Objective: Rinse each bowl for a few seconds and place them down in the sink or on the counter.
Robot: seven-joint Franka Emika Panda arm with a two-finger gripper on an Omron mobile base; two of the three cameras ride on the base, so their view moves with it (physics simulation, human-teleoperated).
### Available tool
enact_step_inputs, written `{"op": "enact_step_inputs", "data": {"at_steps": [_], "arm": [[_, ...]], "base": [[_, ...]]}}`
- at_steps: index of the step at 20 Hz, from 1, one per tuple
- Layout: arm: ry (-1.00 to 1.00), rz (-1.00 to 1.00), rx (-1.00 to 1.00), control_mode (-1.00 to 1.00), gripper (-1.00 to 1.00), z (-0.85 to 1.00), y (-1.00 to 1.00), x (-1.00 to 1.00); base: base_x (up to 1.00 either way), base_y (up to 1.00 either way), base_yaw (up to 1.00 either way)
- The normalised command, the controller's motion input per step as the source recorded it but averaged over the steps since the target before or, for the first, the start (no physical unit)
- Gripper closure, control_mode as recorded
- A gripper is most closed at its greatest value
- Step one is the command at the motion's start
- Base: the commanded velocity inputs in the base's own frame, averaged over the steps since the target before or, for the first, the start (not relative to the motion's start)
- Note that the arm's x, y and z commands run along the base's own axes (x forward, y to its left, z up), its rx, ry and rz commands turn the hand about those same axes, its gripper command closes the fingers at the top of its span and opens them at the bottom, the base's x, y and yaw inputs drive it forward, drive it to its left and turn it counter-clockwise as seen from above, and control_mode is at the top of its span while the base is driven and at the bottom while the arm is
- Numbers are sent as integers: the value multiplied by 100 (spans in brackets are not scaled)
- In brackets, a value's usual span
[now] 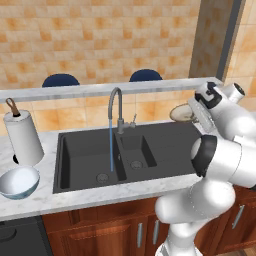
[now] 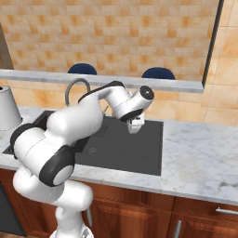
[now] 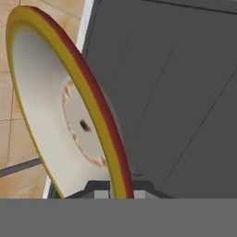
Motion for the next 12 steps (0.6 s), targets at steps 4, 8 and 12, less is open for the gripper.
{"op": "enact_step_inputs", "data": {"at_steps": [4,8,12], "arm": [[0,24,-1,-100,100,-10,67,-8],[0,16,1,-100,100,-25,67,0],[-1,11,5,-100,100,-30,65,8]], "base": [[0,0,0],[0,0,0],[0,0,0]]}}
